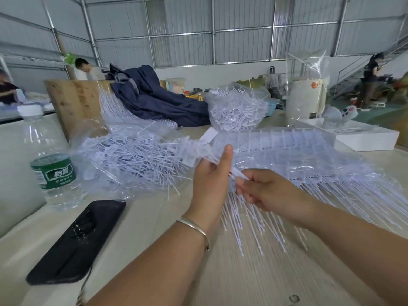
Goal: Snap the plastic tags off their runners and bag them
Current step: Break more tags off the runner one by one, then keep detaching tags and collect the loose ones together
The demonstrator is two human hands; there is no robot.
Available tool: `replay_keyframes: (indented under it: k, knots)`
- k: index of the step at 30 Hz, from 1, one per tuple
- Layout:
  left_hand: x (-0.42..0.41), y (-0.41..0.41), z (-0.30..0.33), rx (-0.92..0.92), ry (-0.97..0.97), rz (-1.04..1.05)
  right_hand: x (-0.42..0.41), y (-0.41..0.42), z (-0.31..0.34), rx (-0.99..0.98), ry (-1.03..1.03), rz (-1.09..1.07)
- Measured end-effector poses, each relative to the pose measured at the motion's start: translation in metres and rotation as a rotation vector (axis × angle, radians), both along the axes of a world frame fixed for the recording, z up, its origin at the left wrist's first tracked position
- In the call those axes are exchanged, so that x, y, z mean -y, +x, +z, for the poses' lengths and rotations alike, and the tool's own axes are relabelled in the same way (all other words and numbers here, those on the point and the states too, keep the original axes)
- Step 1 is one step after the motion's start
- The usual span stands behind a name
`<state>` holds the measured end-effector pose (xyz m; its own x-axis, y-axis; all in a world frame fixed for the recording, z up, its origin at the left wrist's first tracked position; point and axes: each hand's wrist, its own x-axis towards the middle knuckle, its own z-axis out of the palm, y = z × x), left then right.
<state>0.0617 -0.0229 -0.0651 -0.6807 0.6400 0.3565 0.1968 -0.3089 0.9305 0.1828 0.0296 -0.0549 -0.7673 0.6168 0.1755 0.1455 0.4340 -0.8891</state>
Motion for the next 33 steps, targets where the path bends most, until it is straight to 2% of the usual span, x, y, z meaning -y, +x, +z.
replay_keyframes:
  k: [2, 5, 8, 12, 13, 15, 17, 18, 20, 25, 27, 30, 33]
  knots:
    - [0.000, -0.002, 0.002, 0.107, 0.022, 0.007, -0.005, -0.010, 0.008, -0.025, 0.133, -0.075]
    - [0.000, -0.013, 0.003, 0.468, 0.114, 0.053, -0.013, -0.037, 0.031, -0.076, 0.338, -0.168]
    - [-0.001, -0.026, 0.001, 0.611, 0.162, 0.142, -0.015, -0.081, 0.054, -0.190, 0.488, -0.206]
    - [-0.003, -0.041, -0.003, 0.838, 0.229, 0.175, -0.011, -0.153, 0.070, -0.325, 0.438, -0.181]
    - [-0.004, -0.045, -0.004, 0.870, 0.229, 0.181, -0.010, -0.170, 0.071, -0.259, 0.421, -0.139]
    - [-0.005, -0.052, -0.006, 0.902, 0.230, 0.189, -0.008, -0.198, 0.070, 0.033, 0.415, -0.006]
    - [-0.004, -0.055, -0.006, 0.933, 0.231, 0.192, -0.010, -0.214, 0.065, 0.289, 0.318, 0.086]
    - [-0.004, -0.056, -0.005, 0.939, 0.228, 0.194, -0.012, -0.216, 0.063, 0.331, 0.234, 0.109]
    - [-0.004, -0.055, -0.005, 0.923, 0.213, 0.194, -0.015, -0.211, 0.062, 0.265, 0.111, 0.120]
    - [-0.001, -0.048, -0.002, 0.848, 0.165, 0.136, -0.033, -0.165, 0.071, 0.026, 0.126, 0.011]
    - [0.002, -0.046, -0.002, 0.763, 0.124, 0.089, -0.043, -0.138, 0.075, -0.002, 0.186, -0.034]
    - [0.002, -0.043, 0.000, 0.594, 0.044, 0.018, -0.056, -0.086, 0.075, 0.107, 0.275, -0.054]
    - [-0.002, -0.037, -0.003, 0.316, -0.135, -0.027, -0.062, -0.036, 0.067, 0.387, 0.282, 0.031]
